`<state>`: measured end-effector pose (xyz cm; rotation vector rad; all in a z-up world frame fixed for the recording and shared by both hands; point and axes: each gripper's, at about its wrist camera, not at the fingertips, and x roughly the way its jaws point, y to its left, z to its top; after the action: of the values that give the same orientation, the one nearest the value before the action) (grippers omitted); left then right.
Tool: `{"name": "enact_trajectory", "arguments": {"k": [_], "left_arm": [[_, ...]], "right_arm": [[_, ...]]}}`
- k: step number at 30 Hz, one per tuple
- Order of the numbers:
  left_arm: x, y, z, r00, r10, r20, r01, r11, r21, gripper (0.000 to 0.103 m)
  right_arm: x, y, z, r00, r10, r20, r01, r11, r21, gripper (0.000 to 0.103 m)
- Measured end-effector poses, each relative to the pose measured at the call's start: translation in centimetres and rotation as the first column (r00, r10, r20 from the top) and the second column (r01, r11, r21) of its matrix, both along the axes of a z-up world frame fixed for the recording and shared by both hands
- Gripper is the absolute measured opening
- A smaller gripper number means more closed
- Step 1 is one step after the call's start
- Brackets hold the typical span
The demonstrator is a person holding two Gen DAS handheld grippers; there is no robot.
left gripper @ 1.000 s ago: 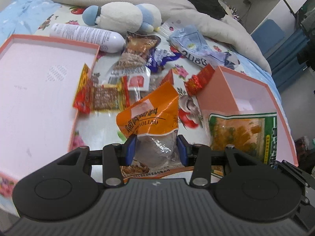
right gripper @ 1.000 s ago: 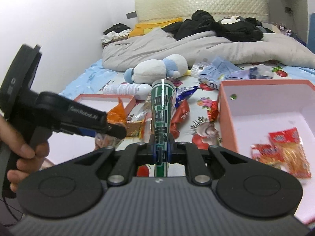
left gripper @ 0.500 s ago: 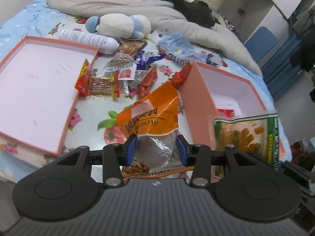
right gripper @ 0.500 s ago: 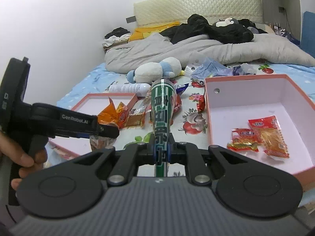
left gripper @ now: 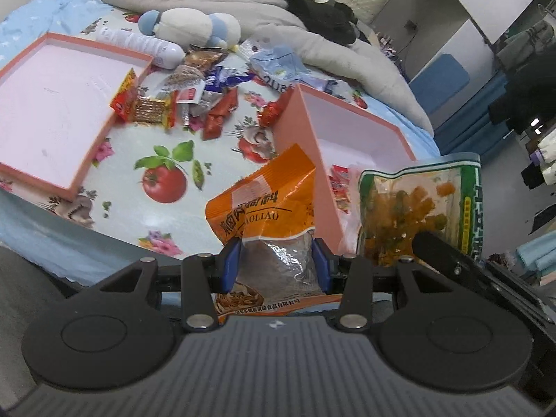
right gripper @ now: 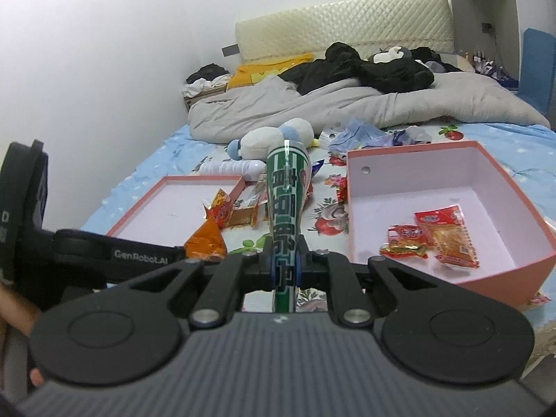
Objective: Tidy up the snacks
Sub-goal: 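Carry both snacks over the deeper box and open both tools to drop them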
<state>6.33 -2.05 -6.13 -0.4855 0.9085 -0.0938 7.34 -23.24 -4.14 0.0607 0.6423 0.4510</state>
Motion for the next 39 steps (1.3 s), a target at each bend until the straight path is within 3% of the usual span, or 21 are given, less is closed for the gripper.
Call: {"name": "enact_trajectory", "arguments": {"k": [10, 18, 27, 39], "left_arm": [[-0.4, -2.4, 1.6, 0.998, -0.038, 0.048, 0.038, 0.999, -0.007, 0.049], [2.2, -5.0, 2.8, 0.993, -0.099, 0.065, 0.098, 0.995, 0.015, 0.049], [8.8, -9.3, 1.4, 0.984, -0.178, 0.012, 0.178, 0.984, 0.026, 0.049], [19.8, -14.3, -3.7, 0.961, -0.260, -0.092, 0.260, 0.965, -0.010, 0.049]], "right_arm": [[-1.4, -3.2, -0.4, 0.998, -0.067, -0.018, 0.067, 0.998, -0.011, 0.014], [0.4, -5.2, 0.0, 0.991, -0.132, -0.020, 0.132, 0.991, -0.004, 0.014], [5.4, -8.0, -0.4, 0.981, -0.192, -0.036, 0.191, 0.981, -0.018, 0.014], [14.3, -12.4, -4.6, 0.957, -0.258, -0.136, 0.249, 0.965, -0.075, 0.016]]}}
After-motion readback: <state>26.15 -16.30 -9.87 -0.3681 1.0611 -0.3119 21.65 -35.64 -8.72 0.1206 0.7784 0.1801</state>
